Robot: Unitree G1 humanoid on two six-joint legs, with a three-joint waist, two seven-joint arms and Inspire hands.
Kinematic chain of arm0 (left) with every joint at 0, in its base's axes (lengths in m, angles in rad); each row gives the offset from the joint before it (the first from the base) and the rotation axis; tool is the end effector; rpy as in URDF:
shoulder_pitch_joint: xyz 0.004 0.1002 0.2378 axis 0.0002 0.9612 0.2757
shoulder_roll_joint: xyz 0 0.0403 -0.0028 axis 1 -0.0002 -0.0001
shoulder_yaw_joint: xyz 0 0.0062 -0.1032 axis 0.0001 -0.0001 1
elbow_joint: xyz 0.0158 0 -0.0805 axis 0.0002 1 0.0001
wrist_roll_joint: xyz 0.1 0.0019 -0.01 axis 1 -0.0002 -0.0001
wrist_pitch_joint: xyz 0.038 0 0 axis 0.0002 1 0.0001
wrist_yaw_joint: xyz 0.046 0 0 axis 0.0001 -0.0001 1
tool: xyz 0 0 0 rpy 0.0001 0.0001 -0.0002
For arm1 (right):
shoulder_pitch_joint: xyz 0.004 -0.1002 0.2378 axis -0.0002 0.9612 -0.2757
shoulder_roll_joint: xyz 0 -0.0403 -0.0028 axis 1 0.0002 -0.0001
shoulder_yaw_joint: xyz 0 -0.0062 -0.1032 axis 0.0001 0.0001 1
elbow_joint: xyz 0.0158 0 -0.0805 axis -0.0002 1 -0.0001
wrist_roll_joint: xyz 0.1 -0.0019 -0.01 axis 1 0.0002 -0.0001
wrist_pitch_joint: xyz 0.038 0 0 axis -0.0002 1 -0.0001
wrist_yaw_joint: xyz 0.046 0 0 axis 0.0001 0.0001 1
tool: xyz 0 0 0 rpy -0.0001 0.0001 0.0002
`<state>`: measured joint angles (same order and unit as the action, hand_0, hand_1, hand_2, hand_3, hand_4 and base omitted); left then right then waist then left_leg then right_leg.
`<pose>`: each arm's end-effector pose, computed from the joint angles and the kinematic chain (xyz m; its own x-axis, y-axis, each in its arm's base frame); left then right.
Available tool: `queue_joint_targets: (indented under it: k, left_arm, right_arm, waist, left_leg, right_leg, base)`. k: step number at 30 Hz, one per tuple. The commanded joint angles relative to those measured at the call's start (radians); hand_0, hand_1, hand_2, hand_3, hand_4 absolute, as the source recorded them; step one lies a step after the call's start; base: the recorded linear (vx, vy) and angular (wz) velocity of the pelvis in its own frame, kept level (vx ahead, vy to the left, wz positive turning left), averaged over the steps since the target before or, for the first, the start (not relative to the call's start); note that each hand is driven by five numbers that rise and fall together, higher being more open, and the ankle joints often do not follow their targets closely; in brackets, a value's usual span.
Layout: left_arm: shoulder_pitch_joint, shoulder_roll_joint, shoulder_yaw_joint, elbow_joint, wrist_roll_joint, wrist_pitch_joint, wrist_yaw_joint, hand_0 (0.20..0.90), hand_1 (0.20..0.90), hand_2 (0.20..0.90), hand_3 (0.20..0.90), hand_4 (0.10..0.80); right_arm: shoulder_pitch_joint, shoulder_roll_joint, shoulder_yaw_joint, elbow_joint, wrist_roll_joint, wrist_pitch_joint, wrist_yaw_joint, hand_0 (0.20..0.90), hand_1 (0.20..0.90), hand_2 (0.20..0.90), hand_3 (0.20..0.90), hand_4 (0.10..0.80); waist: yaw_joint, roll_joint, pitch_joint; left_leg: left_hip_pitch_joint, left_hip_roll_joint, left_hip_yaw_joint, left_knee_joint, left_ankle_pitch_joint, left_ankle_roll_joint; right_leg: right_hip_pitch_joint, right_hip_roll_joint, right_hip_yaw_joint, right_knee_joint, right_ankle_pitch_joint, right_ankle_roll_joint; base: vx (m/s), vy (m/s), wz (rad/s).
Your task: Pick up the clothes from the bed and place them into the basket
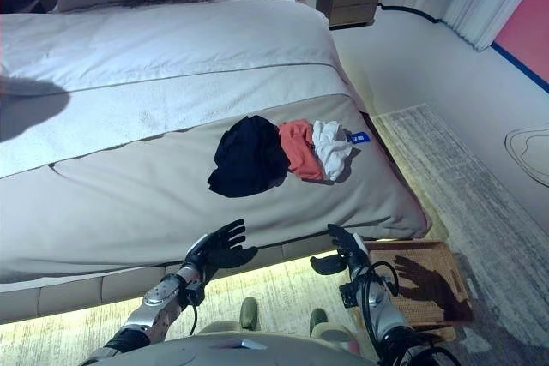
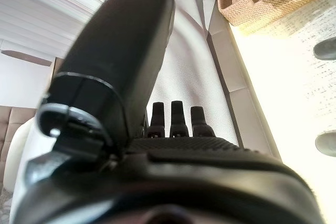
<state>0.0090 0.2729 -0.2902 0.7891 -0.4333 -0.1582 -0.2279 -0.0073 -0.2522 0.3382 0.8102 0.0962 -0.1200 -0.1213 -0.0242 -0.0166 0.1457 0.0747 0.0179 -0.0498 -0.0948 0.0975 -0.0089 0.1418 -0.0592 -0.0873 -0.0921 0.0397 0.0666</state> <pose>0.1391 0.1973 -0.0788 0.7636 -0.2209 -0.6067 0.1480 0.9745 -0.1686 0.1385 -0.1836 -0.0832 0.7621 -0.0355 -0.6465 -0.1746 0.9502 -0.2580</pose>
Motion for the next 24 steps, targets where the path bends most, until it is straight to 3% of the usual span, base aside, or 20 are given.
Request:
queue_joint_targets:
  k: [1, 24]
  left_arm:
    - [-0.068, 0.020, -0.010, -0.060, -0.003, -0.066, -0.028, 0.900, 0.900, 0.900, 0.900, 0.800]
    - [-0.047, 0.011, -0.020, -0.061, -0.021, -0.070, -0.040, 0.900, 0.900, 0.900, 0.900, 0.800]
  right_arm:
    - [-0.053, -0.001, 0.011, -0.056, -0.010, -0.048, 0.000, 0.900, 0.900, 0.900, 0.900, 0.800]
    - [-0.040, -0.003, 0.012, -0.054, -0.017, -0.046, -0.016, 0.900, 0.900, 0.900, 0.900, 0.800]
  waist:
    - [0.007, 0.000, -0.001]
    - [0.005, 0.003, -0.005]
  left_leg:
    - [0.084, 0.024, 0.060, 0.008, -0.155, 0.005]
    - [0.089, 0.031, 0.063, 0.008, -0.160, -0.001]
  right_leg:
    - [-0.008, -0.043, 0.030, 0.038, -0.041, 0.030]
    - [0.013, -0.038, 0.022, 0.018, -0.046, 0.022]
  base:
    - [0.000, 0.000, 0.00]
    - [0.000, 0.000, 0.00]
